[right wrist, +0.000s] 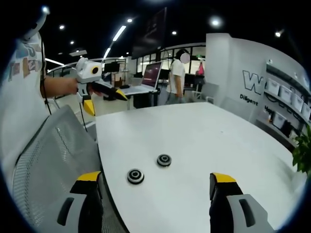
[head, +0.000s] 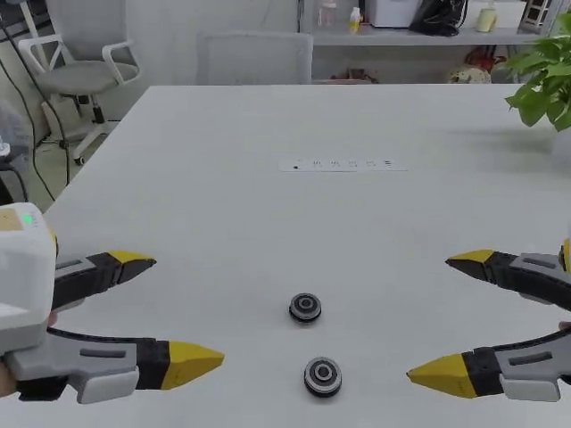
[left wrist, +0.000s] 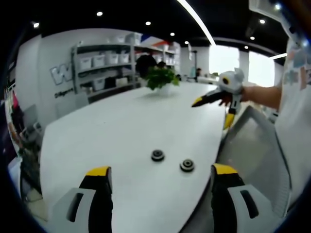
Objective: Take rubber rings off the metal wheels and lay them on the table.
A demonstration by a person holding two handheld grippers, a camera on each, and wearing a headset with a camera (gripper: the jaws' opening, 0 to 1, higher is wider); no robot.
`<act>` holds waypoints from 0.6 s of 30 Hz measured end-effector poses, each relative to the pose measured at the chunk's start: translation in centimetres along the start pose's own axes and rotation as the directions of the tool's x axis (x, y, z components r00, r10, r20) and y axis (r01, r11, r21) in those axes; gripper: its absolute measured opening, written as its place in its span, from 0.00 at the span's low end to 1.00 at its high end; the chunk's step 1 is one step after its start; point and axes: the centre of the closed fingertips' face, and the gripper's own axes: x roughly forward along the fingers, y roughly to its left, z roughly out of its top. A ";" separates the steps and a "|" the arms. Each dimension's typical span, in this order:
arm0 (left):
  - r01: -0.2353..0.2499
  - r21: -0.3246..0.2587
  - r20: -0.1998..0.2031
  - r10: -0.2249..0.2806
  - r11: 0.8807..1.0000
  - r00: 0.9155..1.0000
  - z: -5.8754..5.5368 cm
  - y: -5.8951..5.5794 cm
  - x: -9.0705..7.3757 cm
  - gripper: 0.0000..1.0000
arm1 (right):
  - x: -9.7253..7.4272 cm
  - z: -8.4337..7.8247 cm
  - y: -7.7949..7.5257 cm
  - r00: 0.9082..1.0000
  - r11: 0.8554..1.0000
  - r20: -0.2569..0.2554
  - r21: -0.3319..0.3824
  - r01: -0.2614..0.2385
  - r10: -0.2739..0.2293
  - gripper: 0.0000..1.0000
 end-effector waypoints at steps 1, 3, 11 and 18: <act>0.002 0.003 -0.001 -0.002 1.000 1.000 0.0 0.1 0.1 0.85 | 0.1 0.0 0.0 1.000 1.000 -0.001 -0.002 -0.004 0.004 0.91; 0.007 0.008 -0.001 -0.007 1.000 1.000 0.2 0.1 0.4 0.84 | 0.4 -0.1 0.0 1.000 1.000 -0.007 -0.011 -0.015 0.015 0.90; 0.040 0.045 -0.012 -0.040 0.998 0.999 0.6 0.1 1.9 0.83 | 1.8 -0.6 0.0 0.998 0.997 -0.027 -0.042 -0.057 0.056 0.86; 0.079 0.064 -0.029 -0.077 0.995 0.997 0.3 -0.3 3.5 0.80 | 3.1 -1.2 0.2 0.993 0.991 -0.053 -0.074 -0.108 0.104 0.82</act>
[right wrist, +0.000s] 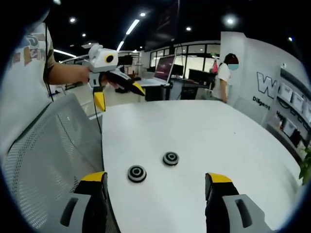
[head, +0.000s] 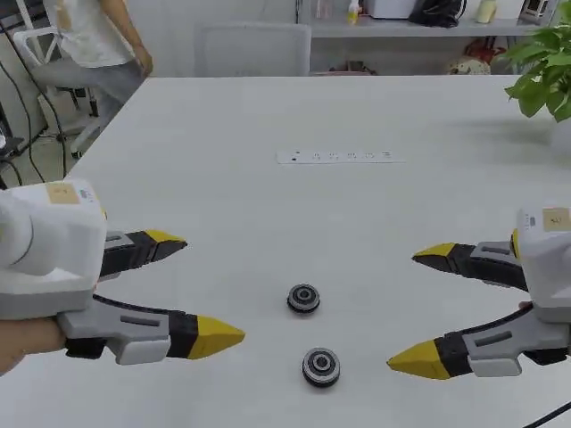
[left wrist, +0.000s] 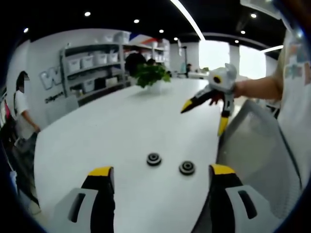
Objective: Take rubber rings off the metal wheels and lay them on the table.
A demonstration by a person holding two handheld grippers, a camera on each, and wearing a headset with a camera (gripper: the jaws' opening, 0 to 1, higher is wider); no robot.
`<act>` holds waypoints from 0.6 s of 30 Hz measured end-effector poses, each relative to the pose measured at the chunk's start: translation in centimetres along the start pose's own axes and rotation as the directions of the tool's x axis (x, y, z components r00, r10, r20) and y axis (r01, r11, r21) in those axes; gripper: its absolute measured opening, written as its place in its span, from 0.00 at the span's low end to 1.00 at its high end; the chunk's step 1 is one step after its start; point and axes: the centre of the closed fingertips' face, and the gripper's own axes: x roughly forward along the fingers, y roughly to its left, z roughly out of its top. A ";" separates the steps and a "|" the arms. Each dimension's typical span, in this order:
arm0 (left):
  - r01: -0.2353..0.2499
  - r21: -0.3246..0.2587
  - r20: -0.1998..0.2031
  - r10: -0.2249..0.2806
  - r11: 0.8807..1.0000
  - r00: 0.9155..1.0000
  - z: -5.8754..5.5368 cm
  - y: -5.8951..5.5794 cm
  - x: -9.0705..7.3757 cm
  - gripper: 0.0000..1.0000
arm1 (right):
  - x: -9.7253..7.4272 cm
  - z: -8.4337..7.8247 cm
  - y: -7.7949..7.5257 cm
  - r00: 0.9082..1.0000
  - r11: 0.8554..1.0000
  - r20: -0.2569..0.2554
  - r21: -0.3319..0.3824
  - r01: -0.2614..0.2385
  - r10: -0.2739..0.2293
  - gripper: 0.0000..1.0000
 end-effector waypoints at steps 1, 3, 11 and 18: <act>0.008 0.004 -0.004 -0.008 1.000 1.000 -0.1 -0.1 0.3 0.80 | 0.2 -0.1 0.1 1.000 1.000 -0.004 -0.004 -0.010 0.010 0.82; 0.022 0.013 -0.012 -0.021 1.000 1.000 -0.2 -0.3 0.8 0.79 | 0.6 -0.2 0.1 1.000 1.000 -0.005 -0.006 -0.025 0.025 0.81; 0.073 0.037 -0.034 -0.072 0.997 0.997 -0.8 -1.0 2.9 0.77 | 2.0 -1.2 0.4 0.996 0.996 -0.024 -0.024 -0.082 0.082 0.74; 0.126 0.046 -0.056 -0.123 0.991 0.991 -1.5 -1.8 4.7 0.74 | 3.5 -2.3 0.7 0.988 0.987 -0.067 -0.072 -0.144 0.139 0.66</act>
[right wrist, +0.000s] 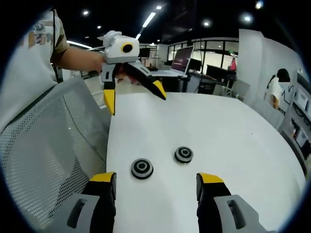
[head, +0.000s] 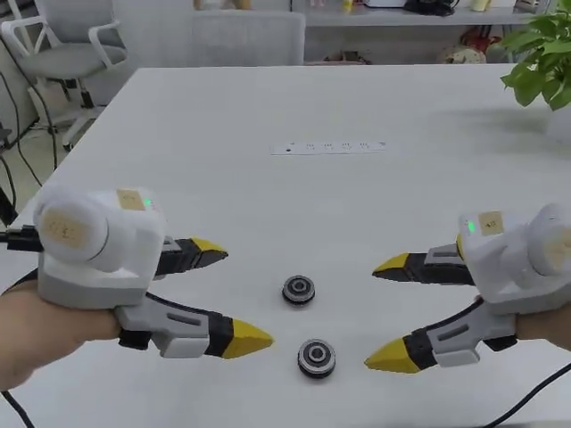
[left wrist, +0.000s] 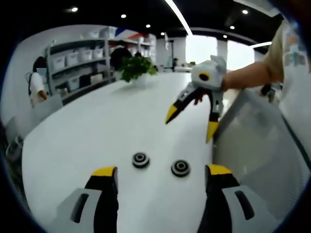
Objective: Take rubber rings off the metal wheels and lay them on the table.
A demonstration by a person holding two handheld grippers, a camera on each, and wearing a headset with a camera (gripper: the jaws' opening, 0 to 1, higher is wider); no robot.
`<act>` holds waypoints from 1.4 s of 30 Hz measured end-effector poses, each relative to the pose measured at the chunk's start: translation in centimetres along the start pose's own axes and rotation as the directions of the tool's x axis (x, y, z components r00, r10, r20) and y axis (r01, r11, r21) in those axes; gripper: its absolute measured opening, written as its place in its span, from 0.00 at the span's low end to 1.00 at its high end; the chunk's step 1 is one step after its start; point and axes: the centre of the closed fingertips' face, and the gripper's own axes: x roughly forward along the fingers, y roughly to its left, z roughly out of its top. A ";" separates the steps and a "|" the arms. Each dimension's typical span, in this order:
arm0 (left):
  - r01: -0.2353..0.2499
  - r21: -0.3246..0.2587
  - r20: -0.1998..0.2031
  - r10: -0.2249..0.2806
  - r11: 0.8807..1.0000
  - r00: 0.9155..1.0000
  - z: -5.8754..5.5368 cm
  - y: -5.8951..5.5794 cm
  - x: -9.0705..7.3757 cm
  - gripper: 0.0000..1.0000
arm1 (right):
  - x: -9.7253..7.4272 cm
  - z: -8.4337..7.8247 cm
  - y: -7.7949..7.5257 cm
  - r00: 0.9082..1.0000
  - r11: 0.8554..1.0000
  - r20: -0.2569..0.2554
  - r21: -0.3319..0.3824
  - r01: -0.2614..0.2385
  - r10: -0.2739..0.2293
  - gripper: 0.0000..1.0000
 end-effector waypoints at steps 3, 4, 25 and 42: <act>0.022 0.006 -0.012 -0.022 1.000 1.000 -0.4 -0.3 0.7 0.72 | 0.6 -0.1 0.1 1.000 1.000 -0.006 -0.001 -0.020 0.020 0.63; 0.027 0.009 -0.015 -0.027 1.000 1.000 -0.5 -0.4 0.8 0.71 | 0.8 -0.2 0.2 1.000 1.000 -0.007 -0.002 -0.025 0.025 0.62; 0.178 0.061 -0.074 -0.174 0.982 0.982 -2.2 -3.0 5.5 0.52 | 5.0 -1.3 1.8 0.986 0.987 -0.052 -0.033 -0.159 0.157 0.42; 0.251 0.084 -0.119 -0.241 0.964 0.963 -3.5 -4.7 8.3 0.25 | 5.6 -2.3 2.5 0.981 0.982 -0.061 -0.009 -0.186 0.186 0.38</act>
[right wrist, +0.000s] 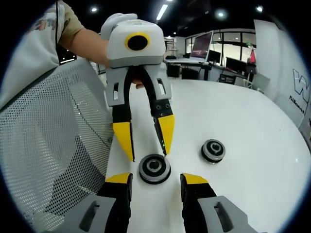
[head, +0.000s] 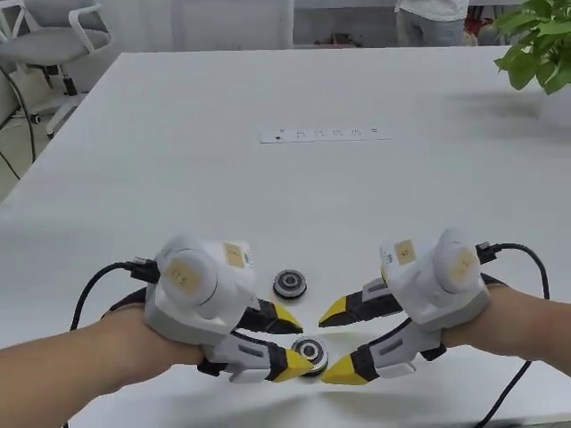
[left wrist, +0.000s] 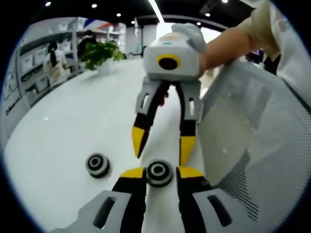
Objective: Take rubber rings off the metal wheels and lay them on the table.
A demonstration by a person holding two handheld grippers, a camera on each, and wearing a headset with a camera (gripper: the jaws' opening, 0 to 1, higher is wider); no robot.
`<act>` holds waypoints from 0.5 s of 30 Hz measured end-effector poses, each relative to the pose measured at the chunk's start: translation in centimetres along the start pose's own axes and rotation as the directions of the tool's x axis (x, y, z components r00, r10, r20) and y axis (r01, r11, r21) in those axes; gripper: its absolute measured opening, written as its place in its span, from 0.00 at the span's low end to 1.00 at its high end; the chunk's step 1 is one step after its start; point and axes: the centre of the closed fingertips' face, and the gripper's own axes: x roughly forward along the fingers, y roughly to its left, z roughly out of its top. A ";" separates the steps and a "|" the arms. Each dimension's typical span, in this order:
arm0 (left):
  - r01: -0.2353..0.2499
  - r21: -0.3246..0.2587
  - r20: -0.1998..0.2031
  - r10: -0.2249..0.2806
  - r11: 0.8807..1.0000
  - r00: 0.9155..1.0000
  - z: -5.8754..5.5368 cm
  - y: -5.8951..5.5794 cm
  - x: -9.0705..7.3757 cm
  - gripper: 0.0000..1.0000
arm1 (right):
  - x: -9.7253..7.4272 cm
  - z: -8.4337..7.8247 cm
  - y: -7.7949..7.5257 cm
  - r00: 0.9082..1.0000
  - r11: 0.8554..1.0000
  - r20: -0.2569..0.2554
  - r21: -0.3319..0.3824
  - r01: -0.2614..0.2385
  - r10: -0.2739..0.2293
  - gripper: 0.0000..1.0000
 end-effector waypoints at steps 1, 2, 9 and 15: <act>0.001 -0.001 0.000 -0.001 1.000 1.000 0.0 0.0 0.1 0.23 | 0.0 0.0 0.0 1.000 1.000 0.000 0.000 -0.001 0.001 0.38; 0.000 0.000 -0.002 0.000 1.000 1.000 0.0 0.0 0.2 0.23 | 0.0 0.0 0.0 1.000 1.000 0.001 0.001 -0.001 0.001 0.38; -0.009 0.015 -0.029 0.010 1.000 1.000 -0.5 0.1 1.0 0.18 | 0.2 -0.1 0.1 1.000 1.000 0.001 0.002 -0.003 0.003 0.38; -0.039 0.026 -0.026 0.039 0.999 0.999 -0.5 0.4 1.3 0.15 | 0.5 -0.2 0.3 1.000 1.000 -0.001 -0.006 -0.008 0.008 0.37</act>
